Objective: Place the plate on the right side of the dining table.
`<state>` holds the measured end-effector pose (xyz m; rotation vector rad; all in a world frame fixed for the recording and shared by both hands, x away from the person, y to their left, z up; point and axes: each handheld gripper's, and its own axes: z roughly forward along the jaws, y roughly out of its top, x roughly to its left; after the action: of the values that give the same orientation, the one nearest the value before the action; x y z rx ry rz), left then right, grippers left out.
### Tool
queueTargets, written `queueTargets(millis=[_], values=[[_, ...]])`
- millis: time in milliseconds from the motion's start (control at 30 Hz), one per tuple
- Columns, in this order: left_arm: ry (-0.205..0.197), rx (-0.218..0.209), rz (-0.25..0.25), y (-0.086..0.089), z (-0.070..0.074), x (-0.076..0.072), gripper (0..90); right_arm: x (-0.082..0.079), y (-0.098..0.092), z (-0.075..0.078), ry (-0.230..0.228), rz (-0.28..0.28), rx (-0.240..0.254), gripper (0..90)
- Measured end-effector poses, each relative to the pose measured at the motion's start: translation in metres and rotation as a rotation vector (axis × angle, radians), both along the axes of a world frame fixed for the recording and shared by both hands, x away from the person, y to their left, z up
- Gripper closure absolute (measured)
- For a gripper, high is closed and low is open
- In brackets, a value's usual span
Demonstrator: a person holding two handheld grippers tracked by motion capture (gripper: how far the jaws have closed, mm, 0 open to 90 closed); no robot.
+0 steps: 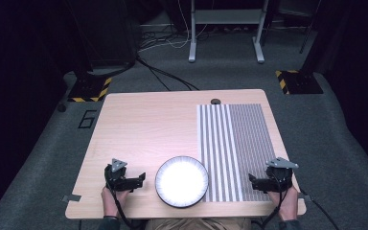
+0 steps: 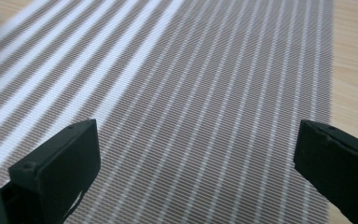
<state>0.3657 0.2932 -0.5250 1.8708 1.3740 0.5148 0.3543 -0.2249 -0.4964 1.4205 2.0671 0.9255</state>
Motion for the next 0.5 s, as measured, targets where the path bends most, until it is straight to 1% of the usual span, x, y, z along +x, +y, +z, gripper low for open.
queueTargets(millis=[67, 100, 133, 233, 333, 400, 433, 467, 500], values=[[0.006, -0.012, -0.018, -0.003, 0.001, -0.002, 0.1, 0.0, 0.008, 0.002, -0.002, 0.03, 0.011, 0.0], [0.006, -0.012, -0.018, -0.003, 0.001, -0.002, 0.0, 0.0, 0.008, 0.002, -0.002, 0.03, 0.011, 0.0], [0.008, -0.019, -0.026, -0.005, 0.001, -0.001, 0.1, 0.0, 0.014, 0.003, 0.0, 0.046, 0.015, 0.0], [0.007, -0.013, -0.034, -0.01, 0.002, 0.001, 0.1, 0.002, 0.023, 0.004, 0.003, 0.065, 0.012, 0.0], [0.002, -0.026, -0.033, -0.014, 0.001, 0.001, 0.1, 0.003, 0.03, 0.005, 0.002, 0.083, 0.023, 0.0], [0.005, -0.027, -0.039, -0.015, 0.001, 0.001, 0.0, 0.003, 0.036, 0.007, 0.001, 0.101, 0.025, 0.0], [0.012, -0.022, -0.049, -0.015, 0.001, 0.001, 0.0, 0.003, 0.036, 0.007, 0.001, 0.101, 0.025, 0.0], [0.013, -0.022, -0.049, -0.016, 0.0, 0.001, 0.1, 0.004, 0.04, 0.007, 0.0, 0.112, 0.026, 0.0], [0.016, -0.034, -0.051, -0.017, -0.001, 0.001, 0.0, 0.005, 0.047, 0.008, 0.004, 0.133, 0.026, 0.0]])
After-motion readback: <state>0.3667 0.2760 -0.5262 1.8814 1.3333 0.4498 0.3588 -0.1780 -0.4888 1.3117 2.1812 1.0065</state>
